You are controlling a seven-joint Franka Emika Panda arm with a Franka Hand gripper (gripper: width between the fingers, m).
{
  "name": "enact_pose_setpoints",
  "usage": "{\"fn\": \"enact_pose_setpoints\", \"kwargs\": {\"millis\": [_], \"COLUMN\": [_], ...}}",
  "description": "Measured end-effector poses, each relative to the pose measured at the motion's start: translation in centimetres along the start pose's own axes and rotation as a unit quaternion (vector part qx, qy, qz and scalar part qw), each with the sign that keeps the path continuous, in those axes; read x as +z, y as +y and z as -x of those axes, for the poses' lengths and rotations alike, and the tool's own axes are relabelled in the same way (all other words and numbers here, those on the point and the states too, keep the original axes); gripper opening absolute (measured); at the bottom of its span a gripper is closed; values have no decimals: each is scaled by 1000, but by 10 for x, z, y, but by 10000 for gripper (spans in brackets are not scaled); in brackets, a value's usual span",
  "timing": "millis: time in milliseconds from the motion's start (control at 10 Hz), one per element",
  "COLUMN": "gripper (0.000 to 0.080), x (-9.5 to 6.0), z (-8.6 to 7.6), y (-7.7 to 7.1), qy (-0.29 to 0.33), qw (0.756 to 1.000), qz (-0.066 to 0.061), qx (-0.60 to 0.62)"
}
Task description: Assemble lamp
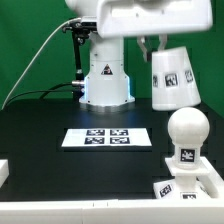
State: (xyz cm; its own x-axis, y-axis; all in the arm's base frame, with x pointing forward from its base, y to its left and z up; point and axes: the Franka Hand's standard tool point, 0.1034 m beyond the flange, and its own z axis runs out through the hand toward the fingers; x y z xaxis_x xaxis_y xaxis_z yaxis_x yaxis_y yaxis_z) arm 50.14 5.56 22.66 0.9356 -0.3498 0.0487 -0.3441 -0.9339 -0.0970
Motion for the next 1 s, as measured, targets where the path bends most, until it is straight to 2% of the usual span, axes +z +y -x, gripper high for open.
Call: {"fn": "enact_pose_setpoints", "kwargs": {"millis": [100,200,700,800,1000], "gripper": [41,41,41,41,41], "x": [-24,-37,-34,-33,-24], "z": [-26,-38,-38,-51,-81], "y": [2,1,1,-3,-12], "qy": [7,21,19,22,29], "qw": [1000,1000,1000,1000,1000], "qz": [-7,-13,-11,-15,-8], "qx": [-4,0,-3,-4,-3]}}
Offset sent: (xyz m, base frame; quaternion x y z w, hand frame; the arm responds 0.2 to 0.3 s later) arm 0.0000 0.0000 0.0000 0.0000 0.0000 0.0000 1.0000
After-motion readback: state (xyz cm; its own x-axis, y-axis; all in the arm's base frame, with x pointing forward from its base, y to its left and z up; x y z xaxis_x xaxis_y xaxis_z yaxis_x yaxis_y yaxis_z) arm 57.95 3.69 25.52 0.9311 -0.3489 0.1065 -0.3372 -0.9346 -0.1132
